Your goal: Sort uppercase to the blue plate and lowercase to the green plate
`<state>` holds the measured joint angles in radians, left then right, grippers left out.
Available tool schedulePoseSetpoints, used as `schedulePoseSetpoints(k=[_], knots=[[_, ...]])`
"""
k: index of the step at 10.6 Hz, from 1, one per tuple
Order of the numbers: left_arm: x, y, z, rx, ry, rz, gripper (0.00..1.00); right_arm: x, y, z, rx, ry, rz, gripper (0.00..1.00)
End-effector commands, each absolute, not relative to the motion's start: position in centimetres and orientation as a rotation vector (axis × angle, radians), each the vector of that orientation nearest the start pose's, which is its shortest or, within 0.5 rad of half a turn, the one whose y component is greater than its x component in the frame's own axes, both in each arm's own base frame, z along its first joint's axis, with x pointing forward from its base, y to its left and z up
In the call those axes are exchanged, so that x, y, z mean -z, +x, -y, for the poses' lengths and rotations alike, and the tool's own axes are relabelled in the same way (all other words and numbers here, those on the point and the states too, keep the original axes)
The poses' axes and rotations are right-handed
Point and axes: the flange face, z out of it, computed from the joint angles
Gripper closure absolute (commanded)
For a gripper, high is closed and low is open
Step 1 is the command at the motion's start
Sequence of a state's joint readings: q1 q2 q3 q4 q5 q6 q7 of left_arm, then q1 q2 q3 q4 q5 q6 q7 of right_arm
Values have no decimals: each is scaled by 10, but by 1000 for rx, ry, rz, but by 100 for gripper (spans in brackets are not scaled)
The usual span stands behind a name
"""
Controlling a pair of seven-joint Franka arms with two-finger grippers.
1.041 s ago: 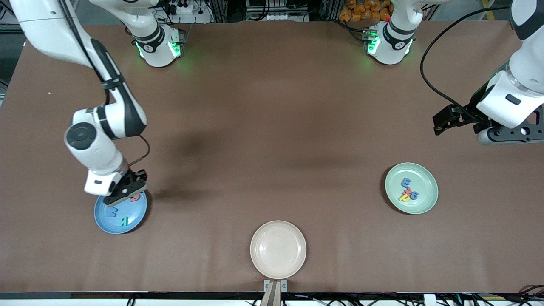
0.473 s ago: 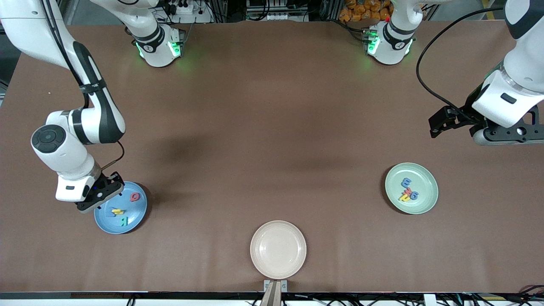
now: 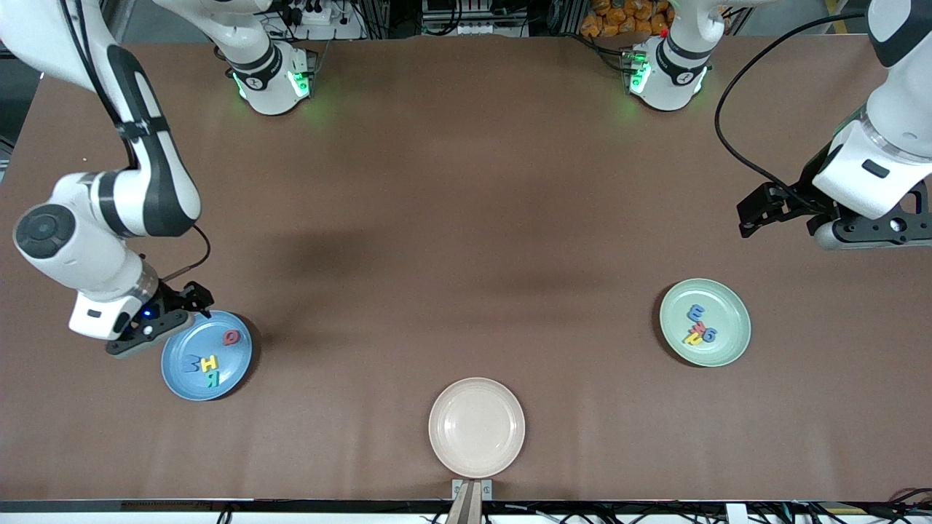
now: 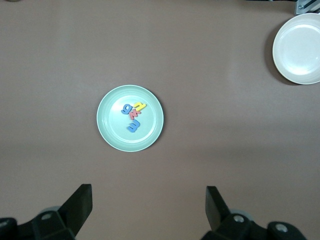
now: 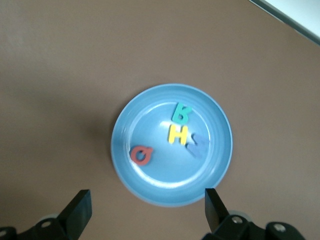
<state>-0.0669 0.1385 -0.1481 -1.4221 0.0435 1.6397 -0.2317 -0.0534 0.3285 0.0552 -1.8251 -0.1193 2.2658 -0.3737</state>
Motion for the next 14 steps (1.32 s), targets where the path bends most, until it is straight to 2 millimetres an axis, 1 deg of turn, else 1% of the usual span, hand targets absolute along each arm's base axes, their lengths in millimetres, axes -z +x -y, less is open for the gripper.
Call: schedulePoseSetpoints(k=[1,3,4,5,6,8,9,10,11,14], knots=[[-627,590,115,158,-3114,34,0,-421,619,-9,97,-3185,480,0],[-627,590,112,150,-3116,41,0,-473,598,-12,94,-3191,409,0],[-628,589,111,153,-3111,43,0,-493,589,-13,98,-3155,368,0],[-631,589,109,159,-3109,48,0,-514,579,-4,108,-3130,316,0],[-634,588,109,163,-3109,46,0,-544,572,0,120,-3130,305,0],[-631,581,111,93,-3103,29,0,-611,567,1,111,-3132,301,0],[-631,577,112,59,-3098,26,0,-635,563,0,115,-3139,266,0],[-638,571,110,61,-3095,27,0,-644,560,-2,105,-3148,206,0],[-649,564,107,79,-3095,25,0,-646,556,-3,74,-3149,181,0],[-659,550,103,58,-3087,-10,0,-658,553,-9,96,-3136,99,0]])
